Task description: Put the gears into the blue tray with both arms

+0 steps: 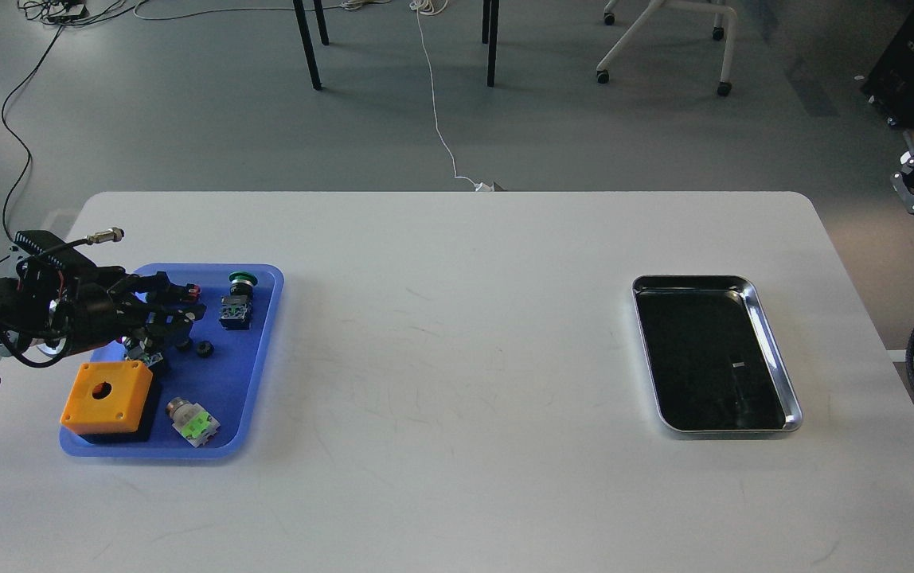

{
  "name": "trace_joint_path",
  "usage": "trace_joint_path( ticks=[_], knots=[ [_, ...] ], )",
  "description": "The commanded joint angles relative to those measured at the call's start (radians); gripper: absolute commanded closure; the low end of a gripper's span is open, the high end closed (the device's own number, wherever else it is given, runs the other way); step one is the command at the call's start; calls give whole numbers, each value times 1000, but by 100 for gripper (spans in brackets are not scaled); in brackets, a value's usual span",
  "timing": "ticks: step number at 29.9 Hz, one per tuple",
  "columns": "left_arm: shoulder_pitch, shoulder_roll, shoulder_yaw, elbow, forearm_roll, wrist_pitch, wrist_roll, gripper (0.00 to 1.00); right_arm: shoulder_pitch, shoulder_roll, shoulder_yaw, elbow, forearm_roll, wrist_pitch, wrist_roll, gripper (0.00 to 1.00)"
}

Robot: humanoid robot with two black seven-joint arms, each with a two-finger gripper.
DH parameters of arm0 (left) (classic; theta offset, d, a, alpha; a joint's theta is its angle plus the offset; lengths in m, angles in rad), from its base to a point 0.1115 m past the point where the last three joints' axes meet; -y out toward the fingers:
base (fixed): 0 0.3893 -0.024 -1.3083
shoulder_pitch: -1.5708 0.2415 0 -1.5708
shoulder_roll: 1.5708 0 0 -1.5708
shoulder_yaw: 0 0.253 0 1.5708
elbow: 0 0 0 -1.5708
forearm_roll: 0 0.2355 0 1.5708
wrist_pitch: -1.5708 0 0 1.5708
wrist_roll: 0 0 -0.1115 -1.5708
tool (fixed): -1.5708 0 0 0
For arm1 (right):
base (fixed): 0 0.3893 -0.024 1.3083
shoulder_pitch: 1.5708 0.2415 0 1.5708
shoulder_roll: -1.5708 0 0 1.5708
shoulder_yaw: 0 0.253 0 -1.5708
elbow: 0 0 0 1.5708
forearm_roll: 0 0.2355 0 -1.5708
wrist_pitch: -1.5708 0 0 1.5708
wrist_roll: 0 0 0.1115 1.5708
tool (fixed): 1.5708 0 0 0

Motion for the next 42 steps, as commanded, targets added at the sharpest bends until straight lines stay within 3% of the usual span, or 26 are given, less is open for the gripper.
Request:
trace_joint_path(
  ticks=[1,5,12,17,20,23,28,31,34,42],
  knots=[
    [-118,3,-3,0,-235,-6,0,14,11,1,2,-2,0,-2,0,2],
    [-211,-8,-6,27,-639,-6,0,3,50,12,9,-12,0,-21,0,2],
    [-289,-144,-15,83,-1226,-9,0,3,56,65,86,-10,0,-63,0,2],
    [-287,-239,-47,142,-1441,-10,0,2,54,98,138,-10,5,-63,0,2],
    [-272,-291,-149,147,-1580,-17,31,2,53,139,199,-12,12,-63,0,1],
    [-217,-308,-278,147,-1723,-90,38,2,51,196,258,-33,12,-64,-16,1],
    [-117,-316,-430,165,-1829,-292,44,2,45,253,290,-36,15,-57,-47,1],
    [-82,-354,-508,205,-1900,-329,71,2,41,257,345,-36,15,-55,-67,1],
    [-39,-393,-576,239,-1969,-357,128,2,28,283,385,-42,15,-55,-81,1],
    [22,-408,-610,241,-1990,-524,133,2,19,340,364,-47,6,-43,-82,1]
  ],
)
